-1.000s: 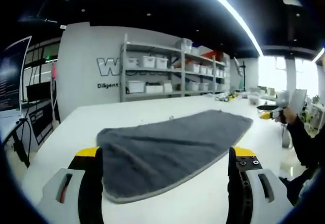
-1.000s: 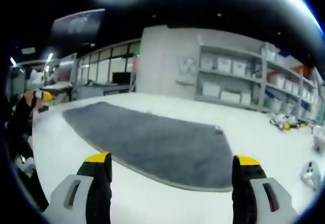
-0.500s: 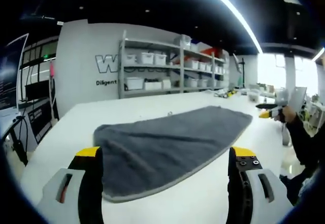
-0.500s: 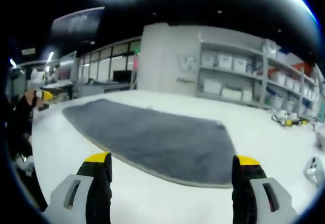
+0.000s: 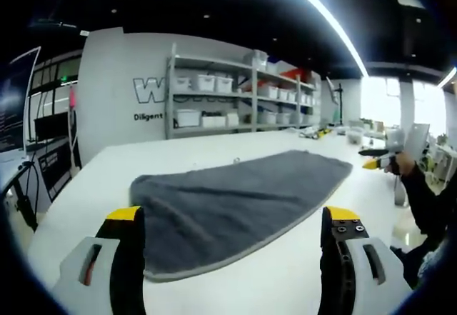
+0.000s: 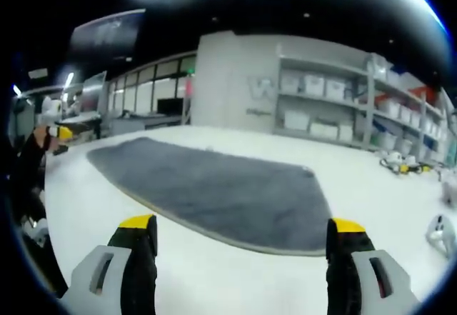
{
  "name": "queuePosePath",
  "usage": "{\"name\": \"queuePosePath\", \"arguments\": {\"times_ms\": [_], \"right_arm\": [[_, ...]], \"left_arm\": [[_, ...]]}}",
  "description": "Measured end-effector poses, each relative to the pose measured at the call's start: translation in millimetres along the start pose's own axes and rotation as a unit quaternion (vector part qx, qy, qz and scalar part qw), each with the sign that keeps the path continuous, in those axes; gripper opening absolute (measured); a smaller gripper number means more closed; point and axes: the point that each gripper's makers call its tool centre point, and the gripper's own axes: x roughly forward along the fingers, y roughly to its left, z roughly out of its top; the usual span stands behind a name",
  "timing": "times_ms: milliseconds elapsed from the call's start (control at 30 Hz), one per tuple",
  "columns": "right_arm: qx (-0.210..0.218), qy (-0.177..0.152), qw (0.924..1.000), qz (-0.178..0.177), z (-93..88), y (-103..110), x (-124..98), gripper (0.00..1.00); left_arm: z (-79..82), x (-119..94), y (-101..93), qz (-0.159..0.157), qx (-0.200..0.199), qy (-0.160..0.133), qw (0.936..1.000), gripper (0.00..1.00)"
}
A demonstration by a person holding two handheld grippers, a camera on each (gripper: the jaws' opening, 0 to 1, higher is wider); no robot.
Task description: Open the folded towel by lifting each exposed corner and separating the folded layers until the towel lies flat within the target outline without major curled edges
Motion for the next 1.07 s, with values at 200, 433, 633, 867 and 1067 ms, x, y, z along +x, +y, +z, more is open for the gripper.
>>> {"name": "queuePosePath", "arguments": {"times_ms": [200,433,633,867,1067], "right_arm": [[0.001,-0.002,1.0000,-0.001,0.7,0.6,-1.2,1.00],[0.002,0.001,1.0000,-0.002,-1.4,0.4,-1.2,1.00],[0.004,0.003,1.0000,-0.002,-4.6,-0.6,0.4,1.00],[-0.001,0.007,0.9999,-0.008,-7.3,-3.6,0.2,1.00],[0.001,0.009,0.9999,-0.008,-10.6,-4.0,1.0,1.00]], "left_arm": [[2.3,0.4,2.6,-0.002,0.000,-0.001,1.0000,1.00],[3.8,1.4,4.0,-0.006,0.001,-0.002,1.0000,1.00],[2.0,2.3,0.3,-0.006,-0.004,-0.001,1.0000,1.00],[4.1,3.2,1.1,-0.007,-0.001,-0.001,1.0000,1.00],[4.6,3.7,3.7,-0.008,0.000,0.001,1.0000,1.00]]}}
